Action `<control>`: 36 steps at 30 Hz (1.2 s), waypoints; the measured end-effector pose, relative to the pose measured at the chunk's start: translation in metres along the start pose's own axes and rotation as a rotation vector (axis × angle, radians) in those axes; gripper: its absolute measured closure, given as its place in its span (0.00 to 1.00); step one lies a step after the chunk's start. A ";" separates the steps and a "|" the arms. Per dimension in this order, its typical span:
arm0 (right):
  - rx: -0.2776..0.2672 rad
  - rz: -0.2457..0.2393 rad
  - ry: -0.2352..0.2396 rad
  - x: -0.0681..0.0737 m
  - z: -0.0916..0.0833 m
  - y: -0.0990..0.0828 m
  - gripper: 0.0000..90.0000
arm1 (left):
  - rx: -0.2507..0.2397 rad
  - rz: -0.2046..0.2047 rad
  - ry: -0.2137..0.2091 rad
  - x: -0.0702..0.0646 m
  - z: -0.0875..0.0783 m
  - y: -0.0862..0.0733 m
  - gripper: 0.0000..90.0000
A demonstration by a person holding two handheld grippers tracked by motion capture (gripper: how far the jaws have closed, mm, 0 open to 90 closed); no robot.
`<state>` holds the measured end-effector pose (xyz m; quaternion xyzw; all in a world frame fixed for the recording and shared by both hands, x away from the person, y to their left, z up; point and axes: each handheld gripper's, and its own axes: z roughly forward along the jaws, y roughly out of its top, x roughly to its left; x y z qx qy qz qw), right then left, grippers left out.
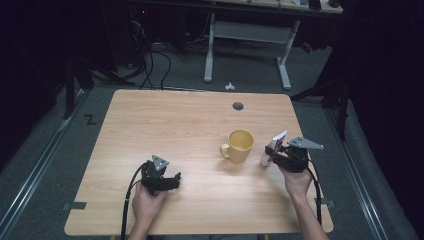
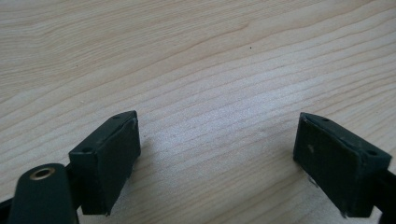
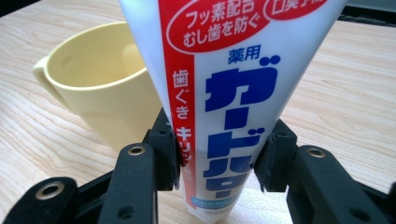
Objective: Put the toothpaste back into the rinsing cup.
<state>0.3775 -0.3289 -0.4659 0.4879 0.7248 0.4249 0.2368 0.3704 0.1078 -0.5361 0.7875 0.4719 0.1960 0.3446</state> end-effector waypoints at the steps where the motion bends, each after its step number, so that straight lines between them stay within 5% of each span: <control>1: 0.000 0.000 0.000 0.000 0.000 0.000 0.64 | 0.000 0.000 0.000 0.000 0.000 0.000 0.17; 36: -0.073 -0.081 0.077 0.018 -0.041 0.030 0.64 | 0.000 0.000 0.000 0.000 0.000 0.000 0.17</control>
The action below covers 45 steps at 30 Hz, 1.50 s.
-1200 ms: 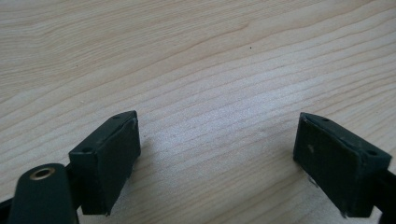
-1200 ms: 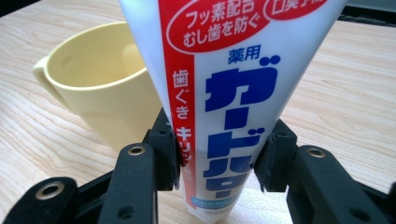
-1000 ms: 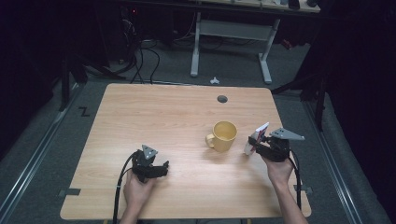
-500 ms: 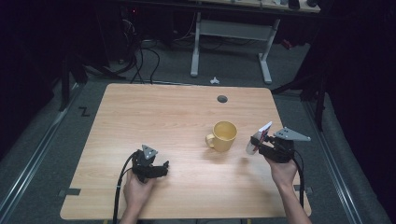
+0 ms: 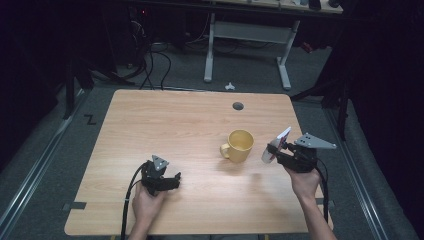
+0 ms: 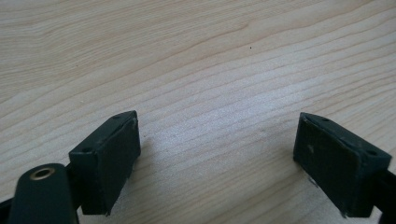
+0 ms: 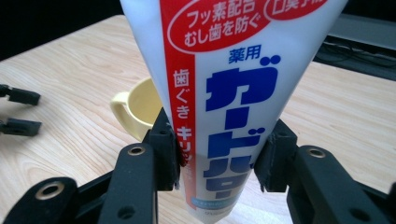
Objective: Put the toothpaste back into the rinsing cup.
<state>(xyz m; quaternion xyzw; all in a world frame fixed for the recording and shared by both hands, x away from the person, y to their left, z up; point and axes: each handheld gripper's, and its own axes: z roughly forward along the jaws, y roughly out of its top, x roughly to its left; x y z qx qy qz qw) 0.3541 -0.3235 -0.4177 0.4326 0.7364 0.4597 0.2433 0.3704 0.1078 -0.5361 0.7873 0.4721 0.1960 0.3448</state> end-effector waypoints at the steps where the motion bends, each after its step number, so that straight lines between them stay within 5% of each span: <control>1: -0.007 -0.002 0.008 0.000 -0.001 0.002 0.64 | 0.000 0.000 0.000 0.000 0.000 0.000 0.17; 45: -0.049 -0.044 0.144 0.023 0.015 0.051 0.65 | 0.001 -0.001 -0.001 0.000 0.000 0.000 0.17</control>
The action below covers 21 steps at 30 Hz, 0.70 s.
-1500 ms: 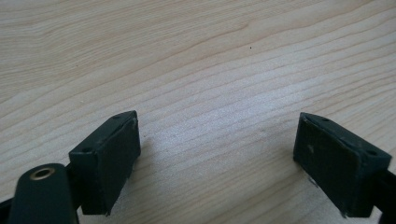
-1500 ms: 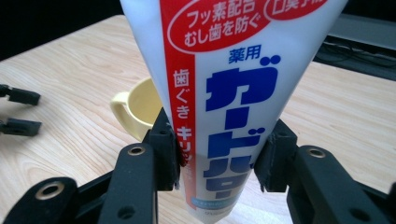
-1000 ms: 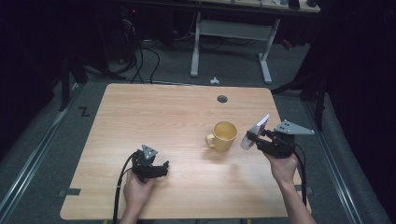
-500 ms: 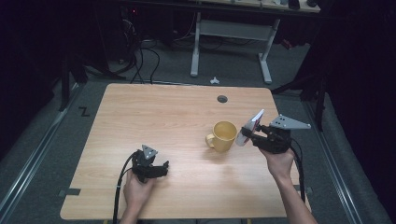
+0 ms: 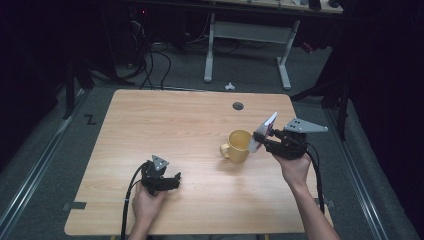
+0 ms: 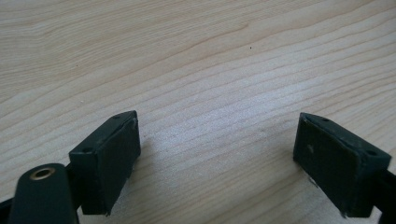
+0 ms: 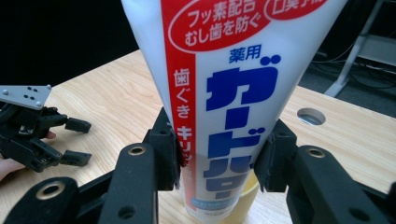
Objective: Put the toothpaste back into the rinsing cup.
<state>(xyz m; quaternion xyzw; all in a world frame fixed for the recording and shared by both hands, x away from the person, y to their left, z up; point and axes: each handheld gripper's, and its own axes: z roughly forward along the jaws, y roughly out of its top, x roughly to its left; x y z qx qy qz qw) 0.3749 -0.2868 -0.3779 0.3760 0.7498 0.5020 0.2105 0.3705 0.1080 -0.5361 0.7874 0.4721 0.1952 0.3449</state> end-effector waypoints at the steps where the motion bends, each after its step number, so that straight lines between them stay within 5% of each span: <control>1: -0.002 0.003 0.006 0.000 0.001 0.001 0.65 | 0.000 0.000 0.000 0.000 0.000 0.000 0.17; 21: 0.010 -0.015 0.015 0.006 0.023 0.013 0.64 | 0.000 0.000 0.001 0.000 0.000 0.000 0.17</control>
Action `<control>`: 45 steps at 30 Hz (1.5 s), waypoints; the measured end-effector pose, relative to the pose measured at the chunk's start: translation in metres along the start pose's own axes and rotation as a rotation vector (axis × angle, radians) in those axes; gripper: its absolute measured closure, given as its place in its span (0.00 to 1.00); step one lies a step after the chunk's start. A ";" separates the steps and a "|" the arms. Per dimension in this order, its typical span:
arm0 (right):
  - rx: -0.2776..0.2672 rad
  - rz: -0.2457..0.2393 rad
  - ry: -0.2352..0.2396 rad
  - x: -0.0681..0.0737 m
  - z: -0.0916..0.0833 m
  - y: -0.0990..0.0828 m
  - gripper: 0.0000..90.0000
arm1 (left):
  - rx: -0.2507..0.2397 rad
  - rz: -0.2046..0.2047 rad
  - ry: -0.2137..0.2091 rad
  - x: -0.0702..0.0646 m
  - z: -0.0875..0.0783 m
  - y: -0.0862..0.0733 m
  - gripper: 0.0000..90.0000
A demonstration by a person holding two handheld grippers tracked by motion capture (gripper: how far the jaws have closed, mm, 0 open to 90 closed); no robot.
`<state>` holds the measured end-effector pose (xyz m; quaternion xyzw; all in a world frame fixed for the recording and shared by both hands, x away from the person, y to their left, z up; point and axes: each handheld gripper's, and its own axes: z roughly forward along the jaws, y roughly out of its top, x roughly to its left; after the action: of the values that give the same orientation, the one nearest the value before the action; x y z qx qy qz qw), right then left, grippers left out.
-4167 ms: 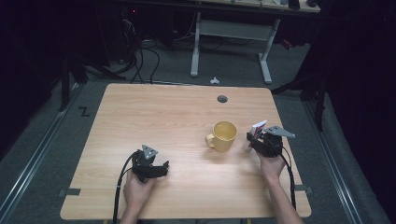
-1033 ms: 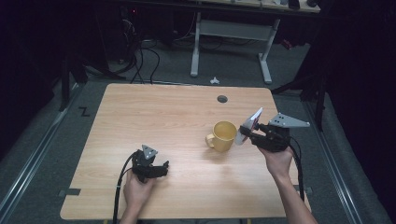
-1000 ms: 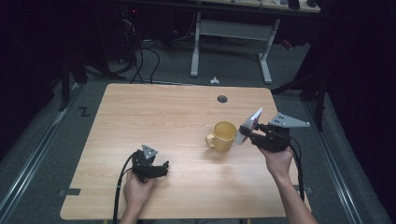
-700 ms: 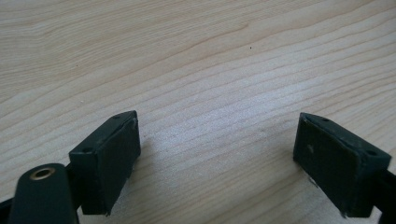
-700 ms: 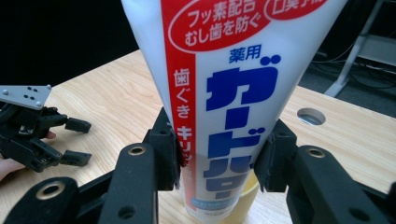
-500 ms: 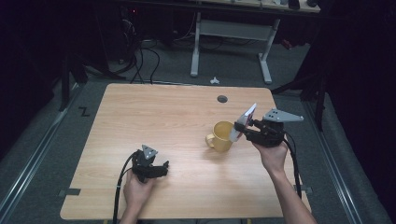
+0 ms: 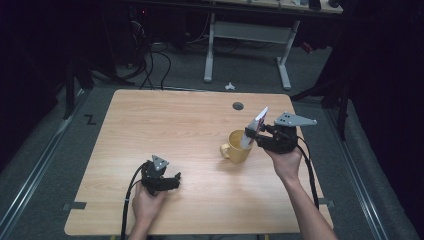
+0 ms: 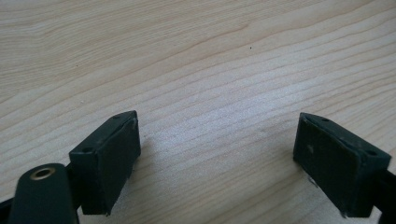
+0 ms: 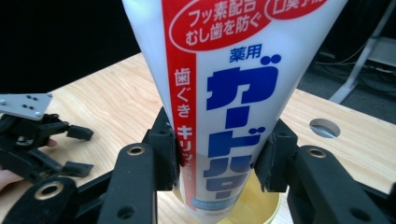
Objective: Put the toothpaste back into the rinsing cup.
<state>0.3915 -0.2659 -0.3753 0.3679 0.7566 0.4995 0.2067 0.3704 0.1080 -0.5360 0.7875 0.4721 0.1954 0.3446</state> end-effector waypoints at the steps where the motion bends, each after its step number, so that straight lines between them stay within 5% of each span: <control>1: 0.002 -0.004 -0.006 0.000 0.002 0.000 0.64 | 0.000 0.000 0.000 0.000 0.000 0.000 0.17; 45: 0.106 0.014 -0.081 -0.010 0.050 -0.026 0.61 | 0.000 0.000 0.000 0.000 0.000 0.000 0.17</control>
<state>0.4224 -0.2492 -0.4200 0.4035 0.7705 0.4446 0.2140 0.3704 0.1080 -0.5360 0.7874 0.4721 0.1953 0.3448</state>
